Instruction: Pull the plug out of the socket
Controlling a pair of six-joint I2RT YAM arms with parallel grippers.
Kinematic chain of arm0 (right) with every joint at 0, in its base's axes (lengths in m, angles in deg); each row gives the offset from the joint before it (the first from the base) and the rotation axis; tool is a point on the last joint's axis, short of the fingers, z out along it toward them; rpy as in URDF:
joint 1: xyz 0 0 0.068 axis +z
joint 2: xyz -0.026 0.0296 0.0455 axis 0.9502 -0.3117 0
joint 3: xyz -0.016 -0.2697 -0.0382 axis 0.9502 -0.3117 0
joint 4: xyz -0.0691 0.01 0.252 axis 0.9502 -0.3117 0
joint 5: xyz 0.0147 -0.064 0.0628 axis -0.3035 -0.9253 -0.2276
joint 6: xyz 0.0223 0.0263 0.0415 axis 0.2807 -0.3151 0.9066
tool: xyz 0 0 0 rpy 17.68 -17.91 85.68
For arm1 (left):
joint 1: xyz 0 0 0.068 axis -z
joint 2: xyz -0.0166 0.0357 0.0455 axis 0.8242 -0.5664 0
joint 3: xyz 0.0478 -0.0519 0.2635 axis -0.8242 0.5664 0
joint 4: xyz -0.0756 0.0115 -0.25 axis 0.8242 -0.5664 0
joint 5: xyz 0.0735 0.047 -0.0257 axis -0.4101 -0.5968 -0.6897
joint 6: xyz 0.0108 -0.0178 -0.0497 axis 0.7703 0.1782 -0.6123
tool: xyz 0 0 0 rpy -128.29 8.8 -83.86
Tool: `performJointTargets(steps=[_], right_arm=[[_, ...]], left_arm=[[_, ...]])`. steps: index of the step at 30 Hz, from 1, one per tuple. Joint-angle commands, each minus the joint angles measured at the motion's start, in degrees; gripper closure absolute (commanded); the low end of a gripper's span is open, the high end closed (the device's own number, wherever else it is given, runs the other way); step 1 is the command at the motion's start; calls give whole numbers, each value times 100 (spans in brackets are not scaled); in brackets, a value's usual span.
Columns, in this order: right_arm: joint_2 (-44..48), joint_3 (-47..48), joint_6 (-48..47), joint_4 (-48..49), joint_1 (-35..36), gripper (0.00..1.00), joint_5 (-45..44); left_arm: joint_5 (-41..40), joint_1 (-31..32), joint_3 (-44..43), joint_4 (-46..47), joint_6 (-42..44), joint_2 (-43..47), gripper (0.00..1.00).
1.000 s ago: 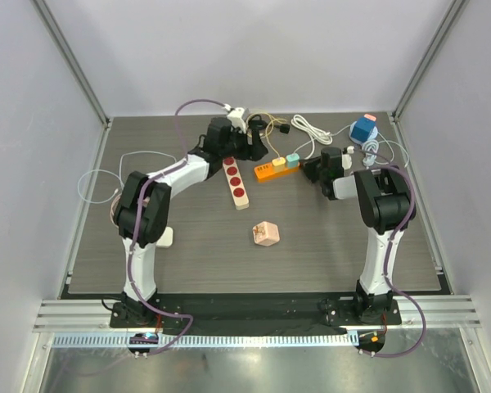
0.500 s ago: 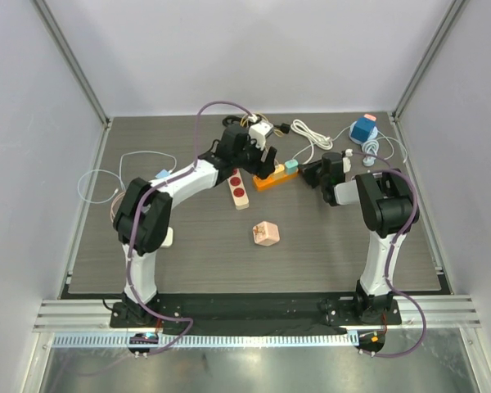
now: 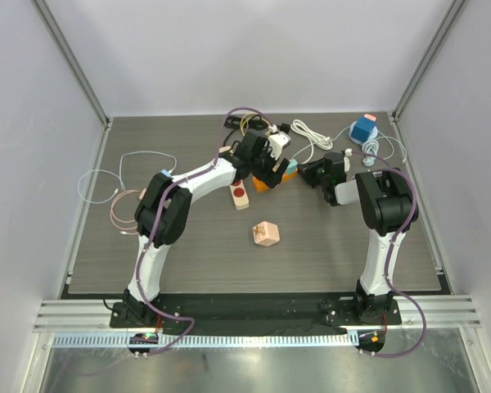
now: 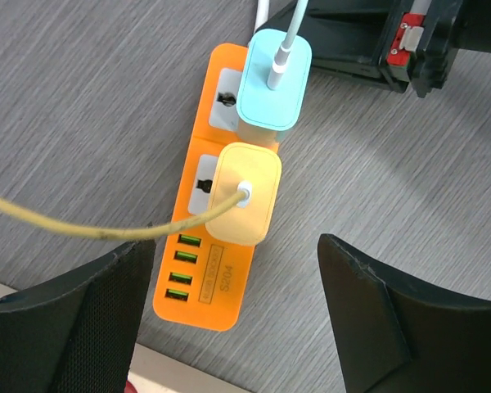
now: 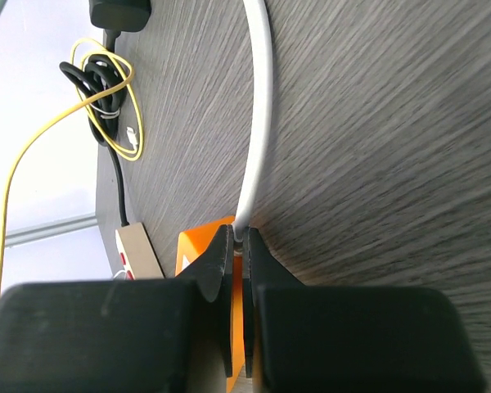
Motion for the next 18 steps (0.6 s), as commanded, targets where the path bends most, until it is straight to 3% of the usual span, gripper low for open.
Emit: performJointTargets(steps=[1, 8, 12, 18], right_arm=[[-60, 69, -66, 185, -9, 99, 94], [-87, 60, -57, 246, -9, 99, 120], [-104, 60, -49, 255, -1, 99, 103], [-148, 60, -40, 273, -9, 99, 103]], left_arm=[[51, 21, -524, -198, 61, -134, 20], [-134, 56, -842, -181, -98, -389, 34], [-213, 135, -947, -242, -54, -485, 48], [85, 171, -1158, -558, 42, -626, 52]])
